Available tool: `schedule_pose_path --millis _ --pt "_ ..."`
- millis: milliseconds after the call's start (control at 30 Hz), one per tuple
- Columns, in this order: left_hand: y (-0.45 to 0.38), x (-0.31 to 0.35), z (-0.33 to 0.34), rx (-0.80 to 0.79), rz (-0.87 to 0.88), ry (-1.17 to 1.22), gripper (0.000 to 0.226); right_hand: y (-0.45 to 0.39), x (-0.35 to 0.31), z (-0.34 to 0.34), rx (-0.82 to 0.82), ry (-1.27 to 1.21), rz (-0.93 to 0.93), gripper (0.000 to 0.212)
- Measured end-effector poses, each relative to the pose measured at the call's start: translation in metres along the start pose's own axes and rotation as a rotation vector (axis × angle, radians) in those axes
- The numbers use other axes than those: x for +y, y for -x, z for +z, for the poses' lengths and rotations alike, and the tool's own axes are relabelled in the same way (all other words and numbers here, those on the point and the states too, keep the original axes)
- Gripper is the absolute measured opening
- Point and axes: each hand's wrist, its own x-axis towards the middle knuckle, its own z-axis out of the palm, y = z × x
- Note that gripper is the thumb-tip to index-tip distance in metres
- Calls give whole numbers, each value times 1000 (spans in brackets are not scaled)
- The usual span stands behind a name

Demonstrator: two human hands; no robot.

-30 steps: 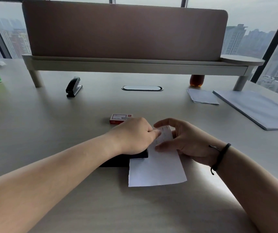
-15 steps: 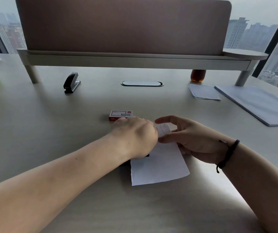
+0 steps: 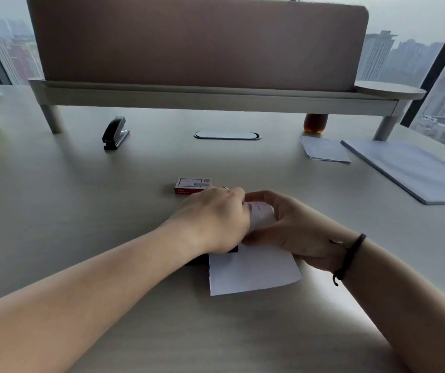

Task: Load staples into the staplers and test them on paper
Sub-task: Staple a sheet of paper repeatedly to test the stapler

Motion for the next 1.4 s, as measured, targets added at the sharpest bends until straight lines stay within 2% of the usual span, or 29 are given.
schedule_pose_path --millis 133,267,367,500,700,867,967,1067,1233,1333,1400 --pt "4 -2 -11 175 -64 236 38 2 0 3 41 83 -28 59" --pt "8 -10 -23 491 -103 478 48 4 -1 1 55 91 -32 62" --pt "14 -12 -26 631 -59 517 49 8 -5 -5 51 74 -41 61" --pt "25 -11 -34 699 1 503 48 16 -11 -26 36 -104 -45 61" --pt "49 -26 -52 579 35 594 37 30 -32 -45 20 -279 -125 56" --pt "72 -32 -53 259 31 809 41 33 -53 -20 -8 -319 -236 55" --pt "80 -31 -56 108 89 1016 25 28 -65 -1 -5 -287 -270 57" --pt "82 -34 -58 154 66 1076 19 18 -72 15 24 -251 -313 69" --pt "83 -49 -55 265 -24 1031 22 2 -64 36 65 -208 -331 113" --pt "87 -52 -50 244 -49 1097 13 1 -53 42 60 -257 -349 120" --pt "90 -53 -46 251 -48 1093 14 5 -48 41 65 -310 -334 111"
